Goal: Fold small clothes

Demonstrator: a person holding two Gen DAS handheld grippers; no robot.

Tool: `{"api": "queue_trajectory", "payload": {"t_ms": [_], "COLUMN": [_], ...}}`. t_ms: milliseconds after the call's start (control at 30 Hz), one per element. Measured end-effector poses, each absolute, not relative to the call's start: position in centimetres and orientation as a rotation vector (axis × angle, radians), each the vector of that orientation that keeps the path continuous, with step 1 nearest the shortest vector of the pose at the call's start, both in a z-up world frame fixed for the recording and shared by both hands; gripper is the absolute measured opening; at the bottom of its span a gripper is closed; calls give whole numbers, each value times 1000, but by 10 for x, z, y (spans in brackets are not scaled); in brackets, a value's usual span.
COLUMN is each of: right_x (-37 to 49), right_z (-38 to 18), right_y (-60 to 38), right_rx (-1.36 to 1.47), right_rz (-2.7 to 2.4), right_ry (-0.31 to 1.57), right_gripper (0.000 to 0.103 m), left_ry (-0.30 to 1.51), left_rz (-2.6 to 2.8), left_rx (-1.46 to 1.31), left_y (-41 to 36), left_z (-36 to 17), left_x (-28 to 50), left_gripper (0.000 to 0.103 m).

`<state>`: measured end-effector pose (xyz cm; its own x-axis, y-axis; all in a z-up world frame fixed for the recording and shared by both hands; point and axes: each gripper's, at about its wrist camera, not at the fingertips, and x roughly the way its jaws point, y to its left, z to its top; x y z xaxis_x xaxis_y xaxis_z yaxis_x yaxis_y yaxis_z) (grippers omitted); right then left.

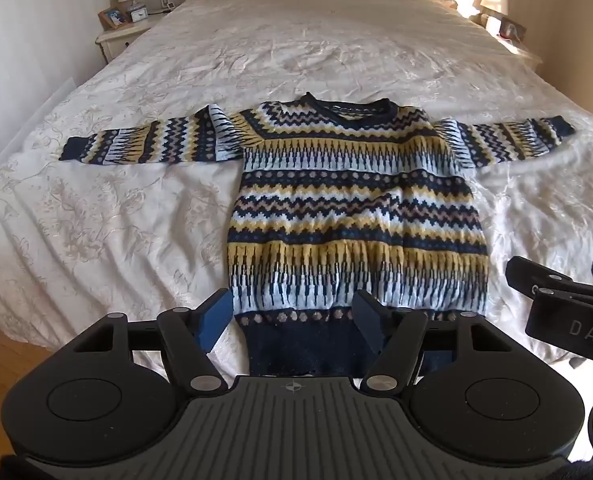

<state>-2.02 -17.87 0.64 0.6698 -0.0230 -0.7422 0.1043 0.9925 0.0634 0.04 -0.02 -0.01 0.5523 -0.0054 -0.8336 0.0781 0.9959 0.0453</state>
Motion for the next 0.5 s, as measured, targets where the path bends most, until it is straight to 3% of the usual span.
{"api": "queue_trajectory", "payload": {"t_ms": [500], "right_x": [-25], "right_z": [-3], "right_y": [-179], "right_rx": [103], "right_rz": [-85], "right_ry": [869], "right_gripper": [102], "left_ry": [983], "left_rz": [-41], "left_rx": [87], "left_y": [2], "left_z": [3], "left_x": [0], "left_gripper": [65]}}
